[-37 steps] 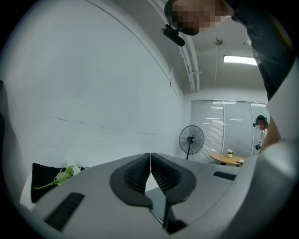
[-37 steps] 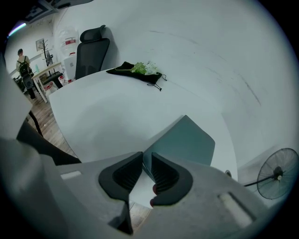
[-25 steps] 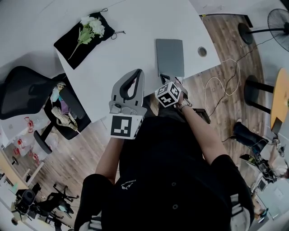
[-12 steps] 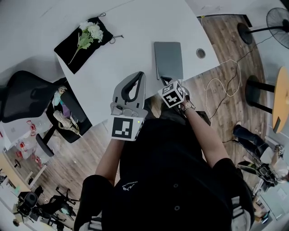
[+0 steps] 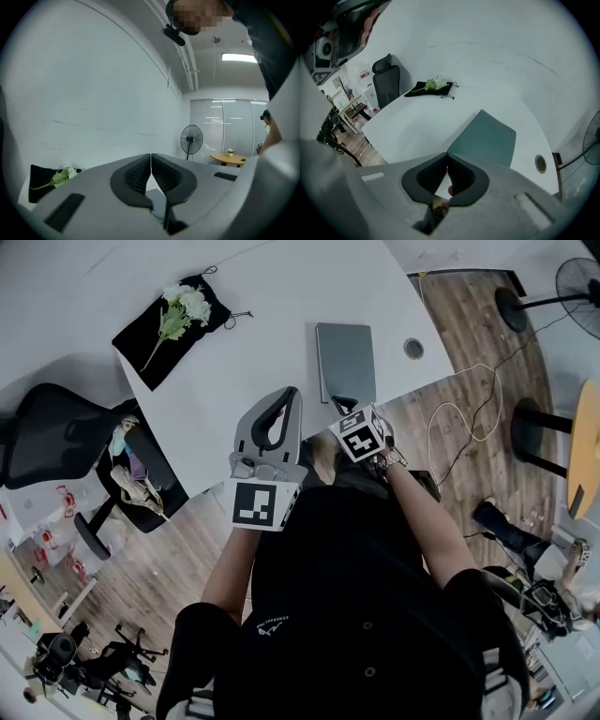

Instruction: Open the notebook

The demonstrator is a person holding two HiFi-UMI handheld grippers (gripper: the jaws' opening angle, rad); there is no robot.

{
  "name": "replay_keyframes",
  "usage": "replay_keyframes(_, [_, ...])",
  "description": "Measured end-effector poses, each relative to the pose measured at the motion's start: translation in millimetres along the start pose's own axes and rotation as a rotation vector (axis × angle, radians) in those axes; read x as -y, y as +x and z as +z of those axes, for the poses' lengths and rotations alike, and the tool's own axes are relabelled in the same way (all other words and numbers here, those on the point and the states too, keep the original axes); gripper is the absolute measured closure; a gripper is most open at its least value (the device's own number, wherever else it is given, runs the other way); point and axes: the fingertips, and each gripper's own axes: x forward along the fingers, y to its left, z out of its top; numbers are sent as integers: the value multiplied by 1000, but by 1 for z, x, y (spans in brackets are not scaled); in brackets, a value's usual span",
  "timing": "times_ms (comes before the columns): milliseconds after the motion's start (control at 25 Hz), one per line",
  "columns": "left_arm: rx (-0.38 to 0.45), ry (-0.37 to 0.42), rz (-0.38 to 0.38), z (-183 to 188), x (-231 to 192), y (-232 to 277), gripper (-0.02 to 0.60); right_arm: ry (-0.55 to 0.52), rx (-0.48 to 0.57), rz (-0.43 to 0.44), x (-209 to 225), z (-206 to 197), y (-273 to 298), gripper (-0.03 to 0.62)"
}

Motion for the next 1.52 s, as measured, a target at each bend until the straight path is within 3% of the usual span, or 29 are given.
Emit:
replay_keyframes(400, [-21, 52, 35, -5, 12, -5, 574, 36, 39, 35, 4, 1, -13, 582])
replay_keyframes(1520, [-11, 59, 67, -2, 63, 0, 574, 93, 136, 86, 26, -1, -56, 582])
